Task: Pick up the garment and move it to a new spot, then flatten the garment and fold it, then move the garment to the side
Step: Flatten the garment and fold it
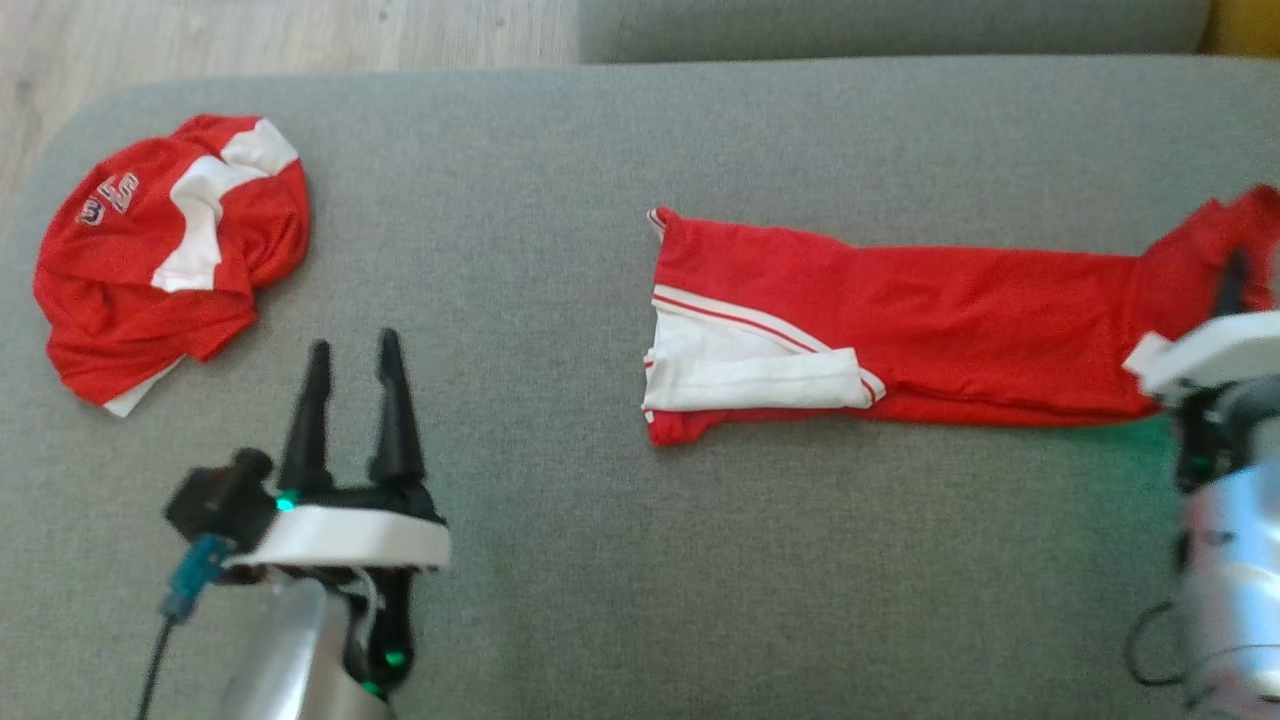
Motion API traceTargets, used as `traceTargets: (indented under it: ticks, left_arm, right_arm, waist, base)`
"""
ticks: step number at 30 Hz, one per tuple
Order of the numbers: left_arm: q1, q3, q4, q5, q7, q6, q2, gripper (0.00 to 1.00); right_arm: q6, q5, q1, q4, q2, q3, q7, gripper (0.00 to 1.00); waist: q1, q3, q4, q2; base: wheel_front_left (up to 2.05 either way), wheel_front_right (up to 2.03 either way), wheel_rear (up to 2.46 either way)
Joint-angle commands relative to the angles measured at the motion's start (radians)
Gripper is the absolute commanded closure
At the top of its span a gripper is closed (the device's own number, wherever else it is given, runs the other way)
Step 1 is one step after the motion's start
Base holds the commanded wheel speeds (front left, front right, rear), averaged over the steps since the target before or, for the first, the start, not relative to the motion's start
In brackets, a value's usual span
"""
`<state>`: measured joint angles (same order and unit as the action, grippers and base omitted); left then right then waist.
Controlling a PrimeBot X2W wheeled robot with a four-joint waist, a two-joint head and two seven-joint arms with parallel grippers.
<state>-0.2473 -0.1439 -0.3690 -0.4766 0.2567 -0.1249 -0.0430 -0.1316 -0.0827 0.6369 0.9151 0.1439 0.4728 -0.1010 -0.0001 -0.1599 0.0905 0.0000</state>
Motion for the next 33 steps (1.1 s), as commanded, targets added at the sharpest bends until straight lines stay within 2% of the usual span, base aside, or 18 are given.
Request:
traceTargets:
  ticks: [1, 5, 6, 9, 14, 19, 25, 33]
  left_arm:
    - [0.0, -0.007, 0.022, 0.002, 0.005, -0.006, -0.017, 0.0]
    - [0.014, -0.039, 0.017, -0.016, 0.005, -0.006, -0.028, 0.0]
    - [0.014, -0.039, 0.017, -0.016, 0.005, -0.006, -0.028, 0.0]
    - [0.024, -0.046, 0.016, -0.029, 0.005, -0.006, -0.033, 0.0]
    - [0.034, -0.065, 0.011, -0.031, 0.005, -0.006, -0.038, 0.0]
    - [0.039, -0.065, 0.011, -0.035, 0.005, -0.006, -0.036, 0.0]
    - [0.042, -0.08, 0.008, -0.043, 0.005, -0.006, -0.034, 0.0]
    - [0.038, -0.09, 0.006, -0.052, 0.005, -0.006, -0.032, 0.0]
  right_arm:
    - [0.001, -0.035, 0.041, -0.053, -0.037, -0.065, 0.008, 1.0]
    - [0.001, -0.088, 0.038, -0.106, -0.079, -0.169, 0.031, 1.0]
    - [0.001, -0.088, 0.038, -0.106, -0.079, -0.169, 0.031, 1.0]
    - [0.001, -0.142, 0.03, -0.145, -0.091, -0.259, 0.055, 1.0]
    - [0.001, -0.405, 0.004, -0.183, -0.093, -0.493, 0.09, 1.0]
    - [0.001, -0.569, -0.03, -0.205, -0.093, -0.701, 0.081, 1.0]
    - [0.001, -0.679, -0.036, -0.172, -0.094, -0.866, 0.042, 1.0]
    - [0.001, -0.786, -0.017, -0.075, -0.094, -1.004, -0.03, 1.0]
  waist:
    - [0.0001, 0.025, 0.0, 0.0]
    - [0.0001, 0.051, 0.01, 0.0]
    - [0.0001, 0.051, 0.01, 0.0]
    - [0.0001, 0.064, 0.02, 0.0]
    - [0.0001, 0.079, 0.049, 0.0]
    - [0.0001, 0.082, 0.08, 0.0]
    - [0.0001, 0.078, 0.121, 0.0]
    - [0.0001, 0.061, 0.17, 0.0]
  base:
    - [0.0, 0.0, 0.0]
    - [0.0, 0.0, 0.0]
    - [0.0, 0.0, 0.0]
    - [0.0, 0.0, 0.0]
    - [0.0, 0.0, 0.0]
    - [0.0, 0.0, 0.0]
    - [0.0, 0.0, 0.0]
    - [0.0, 0.0, 0.0]
